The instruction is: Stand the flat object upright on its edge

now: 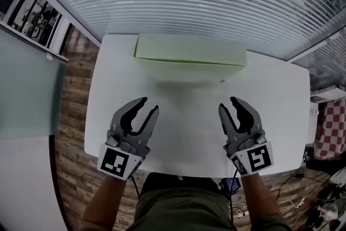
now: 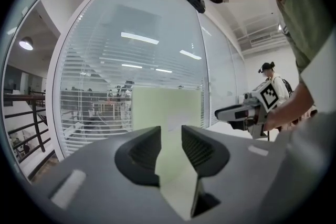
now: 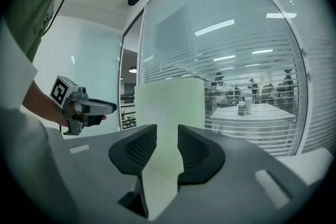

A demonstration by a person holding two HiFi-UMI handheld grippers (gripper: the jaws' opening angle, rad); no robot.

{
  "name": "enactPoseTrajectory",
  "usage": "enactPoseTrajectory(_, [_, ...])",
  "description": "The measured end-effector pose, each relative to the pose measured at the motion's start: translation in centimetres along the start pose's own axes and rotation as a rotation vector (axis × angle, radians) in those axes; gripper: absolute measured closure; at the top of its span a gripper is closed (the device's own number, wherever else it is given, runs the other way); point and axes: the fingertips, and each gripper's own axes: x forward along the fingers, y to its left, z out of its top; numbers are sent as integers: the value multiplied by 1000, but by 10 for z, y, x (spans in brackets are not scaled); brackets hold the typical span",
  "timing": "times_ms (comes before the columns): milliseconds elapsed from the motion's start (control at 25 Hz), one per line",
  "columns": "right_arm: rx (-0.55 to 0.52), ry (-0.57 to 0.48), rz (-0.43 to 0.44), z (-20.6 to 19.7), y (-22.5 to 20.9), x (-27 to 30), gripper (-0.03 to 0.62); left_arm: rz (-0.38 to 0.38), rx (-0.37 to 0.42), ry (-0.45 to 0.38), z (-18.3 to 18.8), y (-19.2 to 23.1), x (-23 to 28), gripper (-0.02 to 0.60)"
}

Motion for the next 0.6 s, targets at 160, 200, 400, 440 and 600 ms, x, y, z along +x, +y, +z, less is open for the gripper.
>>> enactPoseTrajectory(160, [15, -31, 19, 16, 8, -11, 506, -7, 0, -11, 13, -15, -8, 491])
enactPoseTrajectory(200, [16, -29, 25, 20, 10, -14, 518, -8, -1, -12, 16, -19, -9, 500])
enactPoseTrajectory(400, [20, -20, 46, 21, 17, -19, 563, -18, -9, -9, 13, -30, -14, 526])
enactPoseTrajectory(440, [22, -26, 49, 22, 17, -19, 568, -20, -10, -9, 12, -31, -14, 532])
enactPoseTrajectory(600, [31, -16, 70, 22, 20, -22, 583, -22, -16, -10, 14, -37, -17, 551])
